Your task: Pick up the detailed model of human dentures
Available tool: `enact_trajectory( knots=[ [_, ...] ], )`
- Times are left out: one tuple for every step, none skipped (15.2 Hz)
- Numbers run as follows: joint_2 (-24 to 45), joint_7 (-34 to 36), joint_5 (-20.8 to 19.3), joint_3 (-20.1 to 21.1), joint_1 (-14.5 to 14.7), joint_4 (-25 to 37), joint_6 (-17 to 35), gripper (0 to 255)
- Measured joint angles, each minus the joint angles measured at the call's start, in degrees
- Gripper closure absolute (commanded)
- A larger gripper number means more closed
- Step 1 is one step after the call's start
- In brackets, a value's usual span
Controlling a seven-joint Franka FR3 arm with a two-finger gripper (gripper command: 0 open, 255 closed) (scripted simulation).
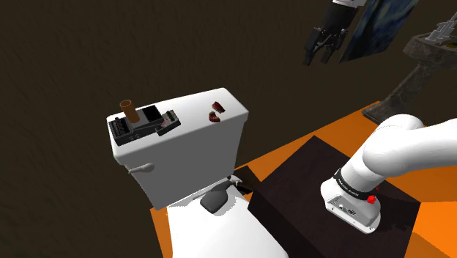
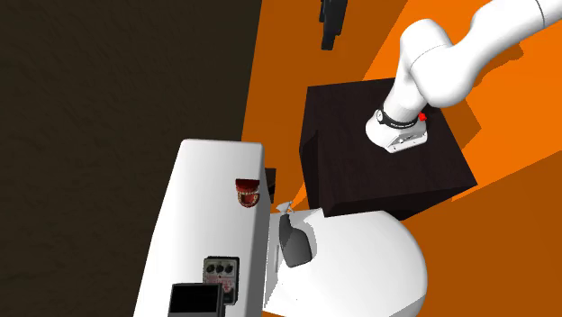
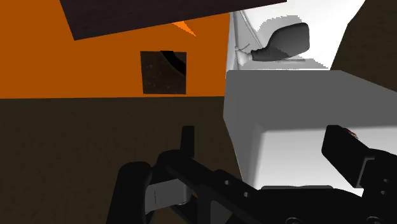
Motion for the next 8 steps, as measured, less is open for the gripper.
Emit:
enact_trajectory(
  knots=[
    [0.0, 0.0, 0.0, 0.0, 0.0, 0.0, 0.0, 0],
    [0.4, 0.6, 0.3, 0.5, 0.1, -0.2, 0.7, 0],
    [1.2, 1.5, 0.7, 1.2, 0.1, -0.6, 1.8, 0],
    [2.2, 2.8, 1.3, 2.3, 0.3, -0.8, 3.1, 0],
    [3.1, 4.1, 1.9, 3.3, 0.5, -0.9, 4.2, 0],
    [4.3, 5.2, 2.4, 4.2, 0.6, -1.1, 5.6, 0],
    [5.4, 6.4, 2.9, 5.2, 0.7, -1.2, 6.9, 0],
    [6.8, 7.9, 3.5, 6.4, 0.8, -1.4, 8.5, 0]
  ],
)
